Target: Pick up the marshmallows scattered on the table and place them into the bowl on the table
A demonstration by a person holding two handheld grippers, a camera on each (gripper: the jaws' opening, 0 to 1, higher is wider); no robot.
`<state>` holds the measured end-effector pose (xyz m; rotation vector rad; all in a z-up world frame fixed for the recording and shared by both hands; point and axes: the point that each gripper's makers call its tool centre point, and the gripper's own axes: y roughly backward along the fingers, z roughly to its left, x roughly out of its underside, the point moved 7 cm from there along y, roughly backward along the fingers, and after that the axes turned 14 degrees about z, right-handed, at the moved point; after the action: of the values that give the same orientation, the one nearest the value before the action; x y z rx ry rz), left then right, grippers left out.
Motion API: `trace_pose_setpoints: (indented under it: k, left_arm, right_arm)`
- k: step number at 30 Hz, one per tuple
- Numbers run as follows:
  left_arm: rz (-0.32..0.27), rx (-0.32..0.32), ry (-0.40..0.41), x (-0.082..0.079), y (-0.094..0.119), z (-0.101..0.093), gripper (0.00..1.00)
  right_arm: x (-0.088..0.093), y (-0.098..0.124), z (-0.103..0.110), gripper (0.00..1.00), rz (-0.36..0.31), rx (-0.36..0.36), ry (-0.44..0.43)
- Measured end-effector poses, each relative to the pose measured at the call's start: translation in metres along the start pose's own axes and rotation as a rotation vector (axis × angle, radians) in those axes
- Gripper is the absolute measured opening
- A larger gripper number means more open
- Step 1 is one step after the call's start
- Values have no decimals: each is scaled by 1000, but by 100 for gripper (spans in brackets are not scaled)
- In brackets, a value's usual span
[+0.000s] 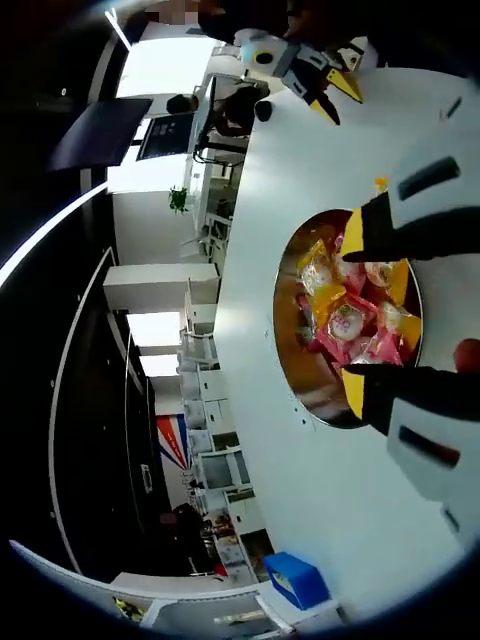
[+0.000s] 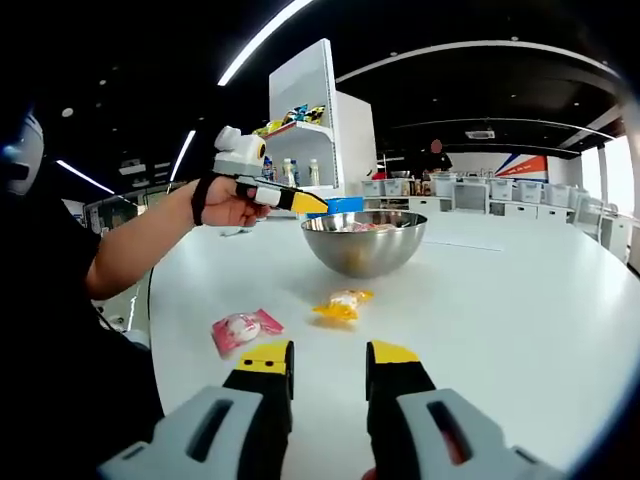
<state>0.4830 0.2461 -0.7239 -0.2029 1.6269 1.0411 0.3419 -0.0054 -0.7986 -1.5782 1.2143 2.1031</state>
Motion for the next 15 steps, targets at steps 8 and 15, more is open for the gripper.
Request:
trace_pose_setpoints:
  k: [8,15]
  left_arm:
    - [-31,-22,3,10,31,-2,46]
    - [-37,-31,-17,19,46,1,49]
  right_arm:
    - [-3,-5,6,32,-5,-15,1]
    - [-6,-4,10,32,-12,-16,4]
